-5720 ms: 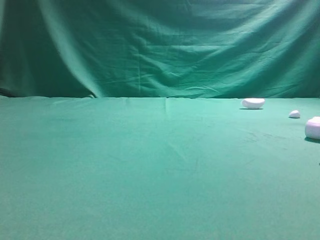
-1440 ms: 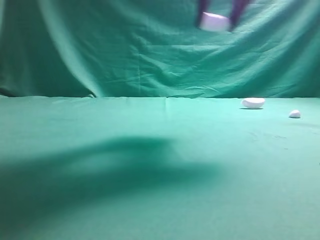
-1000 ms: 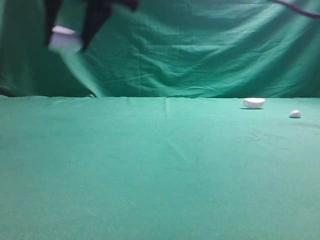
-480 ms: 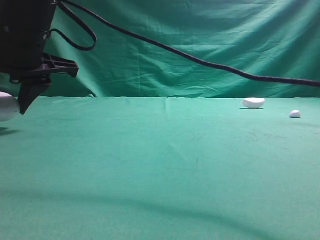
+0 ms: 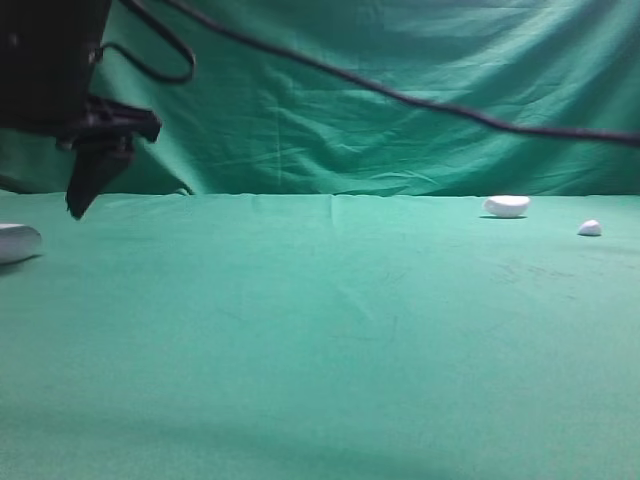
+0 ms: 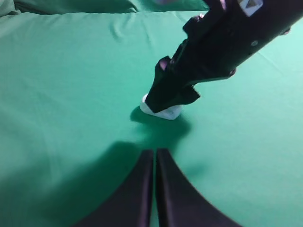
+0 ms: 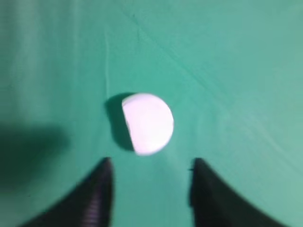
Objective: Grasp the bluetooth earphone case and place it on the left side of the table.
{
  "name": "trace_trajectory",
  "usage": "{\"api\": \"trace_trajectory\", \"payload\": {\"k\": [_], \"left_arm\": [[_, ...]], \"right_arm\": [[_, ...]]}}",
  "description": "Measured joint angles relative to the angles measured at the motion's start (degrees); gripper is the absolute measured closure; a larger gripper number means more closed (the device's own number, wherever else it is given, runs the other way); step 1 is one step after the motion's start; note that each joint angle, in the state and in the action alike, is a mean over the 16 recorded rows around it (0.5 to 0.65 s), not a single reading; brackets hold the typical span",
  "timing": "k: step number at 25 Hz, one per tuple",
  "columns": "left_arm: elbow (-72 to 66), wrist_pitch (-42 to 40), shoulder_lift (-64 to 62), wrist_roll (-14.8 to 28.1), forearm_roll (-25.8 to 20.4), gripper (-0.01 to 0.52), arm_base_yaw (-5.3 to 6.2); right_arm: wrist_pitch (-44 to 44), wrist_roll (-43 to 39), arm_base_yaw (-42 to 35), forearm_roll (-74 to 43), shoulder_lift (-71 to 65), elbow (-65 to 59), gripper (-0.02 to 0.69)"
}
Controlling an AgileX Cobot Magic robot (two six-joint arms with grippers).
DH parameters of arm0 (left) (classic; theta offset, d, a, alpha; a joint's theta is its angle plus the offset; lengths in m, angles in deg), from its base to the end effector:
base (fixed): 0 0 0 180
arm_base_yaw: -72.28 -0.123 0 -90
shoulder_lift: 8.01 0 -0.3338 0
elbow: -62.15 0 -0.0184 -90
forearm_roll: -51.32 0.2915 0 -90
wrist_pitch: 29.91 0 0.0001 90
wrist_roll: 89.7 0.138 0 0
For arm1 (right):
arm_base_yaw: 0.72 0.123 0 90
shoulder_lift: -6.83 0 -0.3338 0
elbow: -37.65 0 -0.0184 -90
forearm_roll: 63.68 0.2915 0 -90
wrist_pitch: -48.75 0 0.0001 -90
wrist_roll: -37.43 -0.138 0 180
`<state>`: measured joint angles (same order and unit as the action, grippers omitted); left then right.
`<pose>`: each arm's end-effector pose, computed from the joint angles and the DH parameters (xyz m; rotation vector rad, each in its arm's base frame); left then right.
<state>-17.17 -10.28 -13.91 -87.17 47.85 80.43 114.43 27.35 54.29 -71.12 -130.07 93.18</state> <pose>0.0890 -0.0156 0.1646 0.1327 1.8264 -0.1278 0.3597 0.4855 0.2982 -1.0059 2.3702 0.2638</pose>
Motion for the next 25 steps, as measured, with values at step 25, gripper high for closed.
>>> {"api": "trace_trajectory", "payload": {"k": [25], "left_arm": [[0.0, 0.0, 0.0, 0.0, 0.0, 0.514, 0.0]], "right_arm": [[-1.4, -1.6, -11.6, -0.1, 56.8, -52.7, 0.665]]}}
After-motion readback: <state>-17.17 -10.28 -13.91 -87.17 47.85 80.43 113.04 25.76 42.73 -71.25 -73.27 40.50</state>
